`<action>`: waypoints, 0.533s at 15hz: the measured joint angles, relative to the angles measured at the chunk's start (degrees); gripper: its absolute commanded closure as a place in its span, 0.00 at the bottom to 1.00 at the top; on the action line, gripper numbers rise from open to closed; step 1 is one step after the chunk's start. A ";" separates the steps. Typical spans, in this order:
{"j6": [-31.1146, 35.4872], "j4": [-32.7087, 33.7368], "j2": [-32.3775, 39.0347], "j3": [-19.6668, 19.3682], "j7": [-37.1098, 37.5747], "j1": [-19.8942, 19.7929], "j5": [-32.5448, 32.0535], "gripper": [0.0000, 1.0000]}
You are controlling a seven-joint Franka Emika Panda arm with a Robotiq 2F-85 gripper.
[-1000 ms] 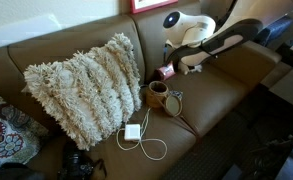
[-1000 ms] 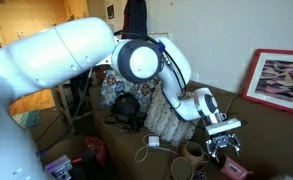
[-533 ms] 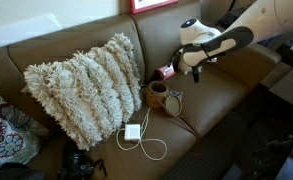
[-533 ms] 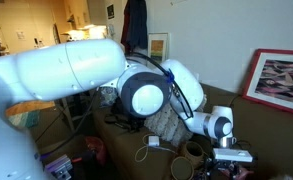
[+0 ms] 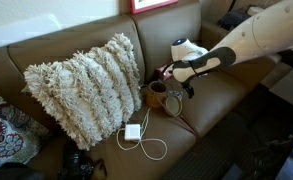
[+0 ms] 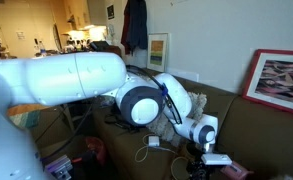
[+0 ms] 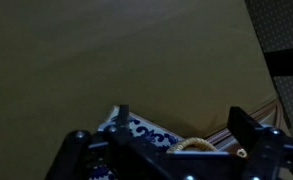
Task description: Move the brown bag to the right
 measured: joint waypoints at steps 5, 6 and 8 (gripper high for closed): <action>-0.16 0.01 -0.18 -4.30 0.09 5.68 0.13 0.00; 0.01 0.06 -0.24 -4.99 0.10 6.41 0.09 0.00; 0.71 0.24 -0.29 -6.22 0.11 7.73 -0.18 0.00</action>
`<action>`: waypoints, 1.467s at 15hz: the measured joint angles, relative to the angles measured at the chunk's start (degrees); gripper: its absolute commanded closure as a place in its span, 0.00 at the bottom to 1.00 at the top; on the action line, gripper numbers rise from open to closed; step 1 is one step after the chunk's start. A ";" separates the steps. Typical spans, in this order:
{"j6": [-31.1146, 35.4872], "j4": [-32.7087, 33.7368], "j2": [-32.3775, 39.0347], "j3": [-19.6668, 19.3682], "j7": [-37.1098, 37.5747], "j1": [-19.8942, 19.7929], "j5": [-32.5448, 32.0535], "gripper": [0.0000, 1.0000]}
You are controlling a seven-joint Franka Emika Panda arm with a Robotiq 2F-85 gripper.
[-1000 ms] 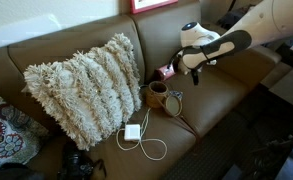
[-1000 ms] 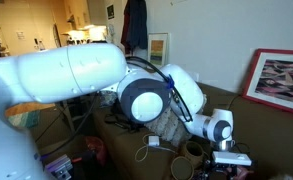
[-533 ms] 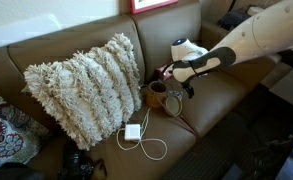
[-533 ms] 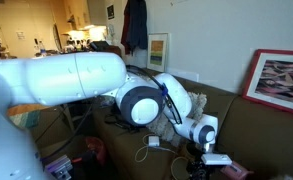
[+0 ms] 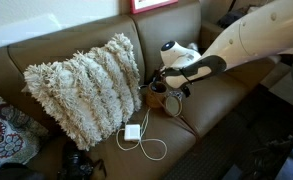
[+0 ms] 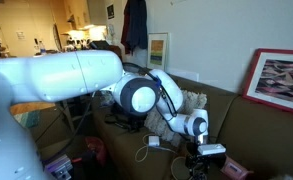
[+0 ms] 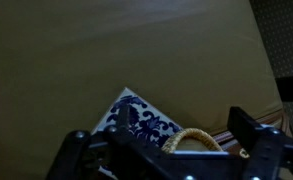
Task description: Move the brown bag to the right
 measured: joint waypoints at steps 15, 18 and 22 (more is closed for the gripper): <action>6.18 0.11 -0.03 -4.06 1.93 8.33 -5.54 0.00; 6.55 0.09 -0.03 -4.10 2.18 9.37 -6.20 0.00; 6.72 -0.14 -0.02 -4.13 2.83 10.57 -6.72 0.00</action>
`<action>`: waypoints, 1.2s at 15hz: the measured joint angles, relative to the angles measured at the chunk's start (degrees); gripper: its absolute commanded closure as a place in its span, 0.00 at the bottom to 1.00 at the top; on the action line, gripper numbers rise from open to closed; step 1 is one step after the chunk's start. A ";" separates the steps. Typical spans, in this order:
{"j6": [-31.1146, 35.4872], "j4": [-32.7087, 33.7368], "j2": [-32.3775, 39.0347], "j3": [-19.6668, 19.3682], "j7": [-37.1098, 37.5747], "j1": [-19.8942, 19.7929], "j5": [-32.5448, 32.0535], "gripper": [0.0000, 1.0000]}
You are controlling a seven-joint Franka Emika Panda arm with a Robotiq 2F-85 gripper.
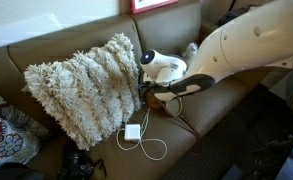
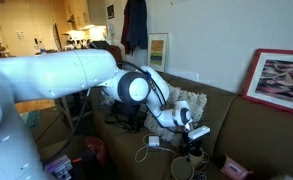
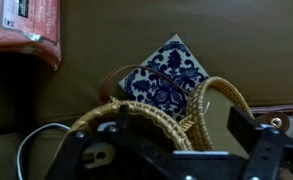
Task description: Move the brown bag to the right
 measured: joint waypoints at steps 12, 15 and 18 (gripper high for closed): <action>-0.28 -3.65 0.08 -1.84 1.40 0.21 -0.09 0.00; -0.48 -4.45 0.09 -2.16 1.87 0.21 -0.12 0.08; -0.97 -4.76 0.08 -2.36 2.11 0.20 -0.16 0.37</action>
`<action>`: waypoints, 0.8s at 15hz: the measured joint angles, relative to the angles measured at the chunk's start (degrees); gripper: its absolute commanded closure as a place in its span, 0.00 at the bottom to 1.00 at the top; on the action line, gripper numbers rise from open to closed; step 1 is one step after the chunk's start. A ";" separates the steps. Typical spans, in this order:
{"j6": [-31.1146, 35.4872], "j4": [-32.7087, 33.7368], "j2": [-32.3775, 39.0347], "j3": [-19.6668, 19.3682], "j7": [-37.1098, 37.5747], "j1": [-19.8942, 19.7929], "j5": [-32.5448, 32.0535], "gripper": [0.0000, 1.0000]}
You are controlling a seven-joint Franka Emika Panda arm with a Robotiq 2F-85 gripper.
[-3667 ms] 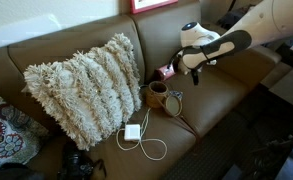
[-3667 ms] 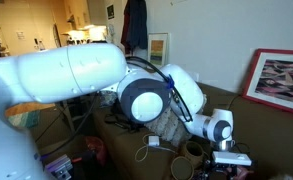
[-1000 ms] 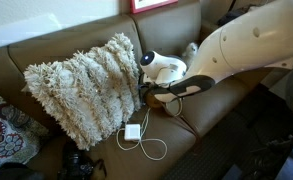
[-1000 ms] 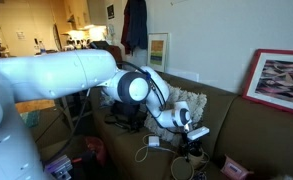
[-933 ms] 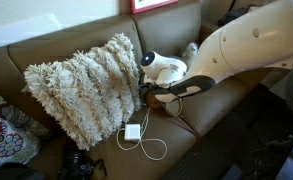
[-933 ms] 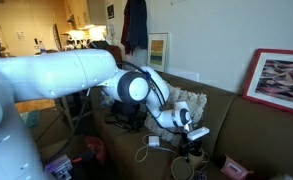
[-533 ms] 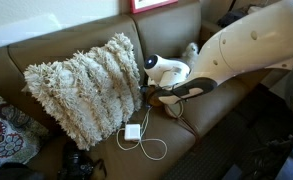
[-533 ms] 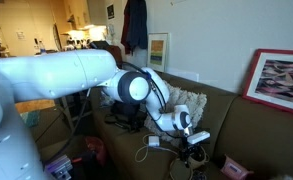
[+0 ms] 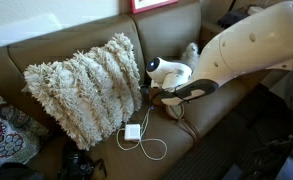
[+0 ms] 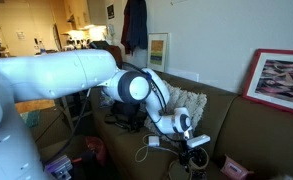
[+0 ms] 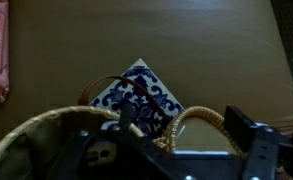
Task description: Move the brown bag to the right
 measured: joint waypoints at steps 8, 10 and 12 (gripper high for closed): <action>-0.58 -0.02 0.00 -0.38 0.21 -0.35 0.00 0.34; -0.57 -0.02 0.00 -0.52 0.40 -0.44 -0.01 0.23; -0.47 -0.02 -0.01 -0.55 0.79 -0.51 -0.08 0.08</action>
